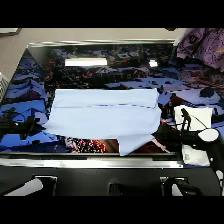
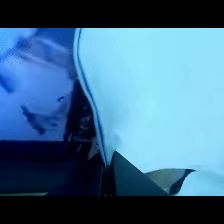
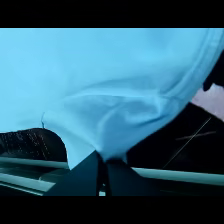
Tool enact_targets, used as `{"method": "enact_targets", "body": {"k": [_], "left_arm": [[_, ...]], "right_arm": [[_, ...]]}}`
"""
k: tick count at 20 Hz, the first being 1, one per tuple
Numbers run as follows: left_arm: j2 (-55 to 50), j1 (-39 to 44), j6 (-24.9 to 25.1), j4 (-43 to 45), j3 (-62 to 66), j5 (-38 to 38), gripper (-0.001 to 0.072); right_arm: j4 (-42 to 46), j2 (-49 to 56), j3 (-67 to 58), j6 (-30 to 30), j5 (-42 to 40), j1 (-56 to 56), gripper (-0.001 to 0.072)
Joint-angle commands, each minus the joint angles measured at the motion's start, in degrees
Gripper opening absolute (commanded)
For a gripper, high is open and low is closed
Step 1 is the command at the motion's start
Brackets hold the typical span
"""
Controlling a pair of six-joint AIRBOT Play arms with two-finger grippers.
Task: Fold the clothes and pants, and hang the long-sleeved shirts on hangers.
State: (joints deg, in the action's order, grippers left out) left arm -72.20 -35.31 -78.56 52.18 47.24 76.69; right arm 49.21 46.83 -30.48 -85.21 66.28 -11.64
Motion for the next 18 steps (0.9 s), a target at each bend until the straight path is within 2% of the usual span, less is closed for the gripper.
{"method": "enact_targets", "body": {"k": [1, 5, 8, 11, 18], "left_arm": [[11.1, 0.0, -9.1, 3.0, -0.2, 2.3, 0.0015], [21.7, 0.0, -17.1, 8.1, -0.2, 4.3, 0.0015], [22.8, 0.8, -15.6, 6.7, -0.1, 3.2, 0.0014], [19.7, 4.9, -13.3, 4.8, 0.7, -2.2, 0.0014], [2.9, 12.8, -13.2, 4.8, 9.9, -11.7, 0.0014]], "right_arm": [[5.2, -3.6, -4.2, -8.0, 9.6, 0.0, 0.0029], [7.5, -14.7, -4.3, -15.3, 20.0, 0.0, 0.0029], [10.3, -17.9, -7.0, -17.2, 19.8, 0.0, 0.0029], [10.4, -11.5, -10.6, -14.3, 15.2, 0.1, 0.0029], [5.0, 15.1, -22.8, -4.2, 4.3, 0.1, 0.0029]]}}
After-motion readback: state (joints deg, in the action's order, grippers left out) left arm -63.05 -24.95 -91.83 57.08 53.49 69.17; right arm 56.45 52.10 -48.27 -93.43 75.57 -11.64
